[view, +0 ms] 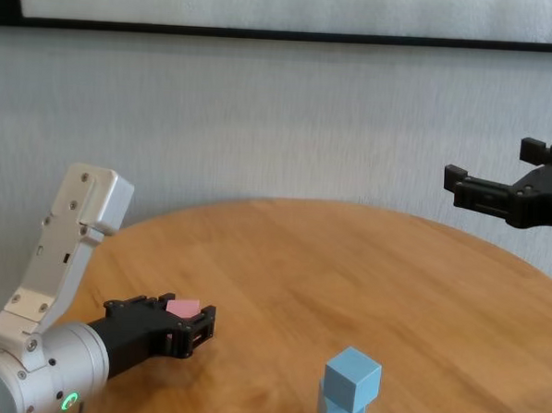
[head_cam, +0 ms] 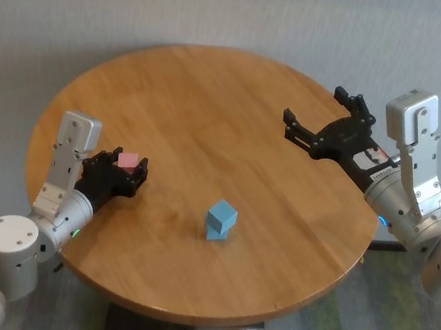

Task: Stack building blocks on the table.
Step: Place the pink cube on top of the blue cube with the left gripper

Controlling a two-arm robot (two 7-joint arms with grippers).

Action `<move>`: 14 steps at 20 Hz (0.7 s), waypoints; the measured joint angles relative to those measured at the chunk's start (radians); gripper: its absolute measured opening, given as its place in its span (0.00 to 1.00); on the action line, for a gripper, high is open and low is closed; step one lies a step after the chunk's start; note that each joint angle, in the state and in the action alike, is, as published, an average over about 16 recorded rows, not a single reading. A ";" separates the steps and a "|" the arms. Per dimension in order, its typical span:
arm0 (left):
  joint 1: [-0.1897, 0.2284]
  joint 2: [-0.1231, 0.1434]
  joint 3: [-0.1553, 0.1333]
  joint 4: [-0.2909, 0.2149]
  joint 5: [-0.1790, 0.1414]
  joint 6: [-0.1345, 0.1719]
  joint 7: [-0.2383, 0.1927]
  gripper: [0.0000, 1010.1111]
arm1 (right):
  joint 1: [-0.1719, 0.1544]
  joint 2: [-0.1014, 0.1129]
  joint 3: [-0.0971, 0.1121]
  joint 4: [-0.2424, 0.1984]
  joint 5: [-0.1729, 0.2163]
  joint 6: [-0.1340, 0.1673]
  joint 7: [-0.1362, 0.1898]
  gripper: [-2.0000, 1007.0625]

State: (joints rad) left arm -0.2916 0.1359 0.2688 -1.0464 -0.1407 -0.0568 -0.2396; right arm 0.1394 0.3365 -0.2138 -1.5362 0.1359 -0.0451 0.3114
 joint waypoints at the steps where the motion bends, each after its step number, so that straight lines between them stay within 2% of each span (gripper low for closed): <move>1: 0.000 0.000 0.000 0.000 0.000 0.000 0.000 0.60 | 0.000 0.000 0.000 0.000 0.000 0.000 0.000 1.00; 7: 0.000 0.000 0.000 0.000 0.000 0.000 0.000 0.54 | 0.000 0.000 0.000 0.000 0.000 0.000 0.000 1.00; 14: 0.004 0.000 0.000 -0.005 0.001 -0.001 0.002 0.54 | 0.000 0.000 0.000 0.000 0.000 0.000 0.000 1.00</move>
State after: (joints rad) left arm -0.2880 0.1360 0.2684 -1.0517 -0.1397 -0.0582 -0.2379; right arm 0.1394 0.3365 -0.2138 -1.5362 0.1359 -0.0450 0.3114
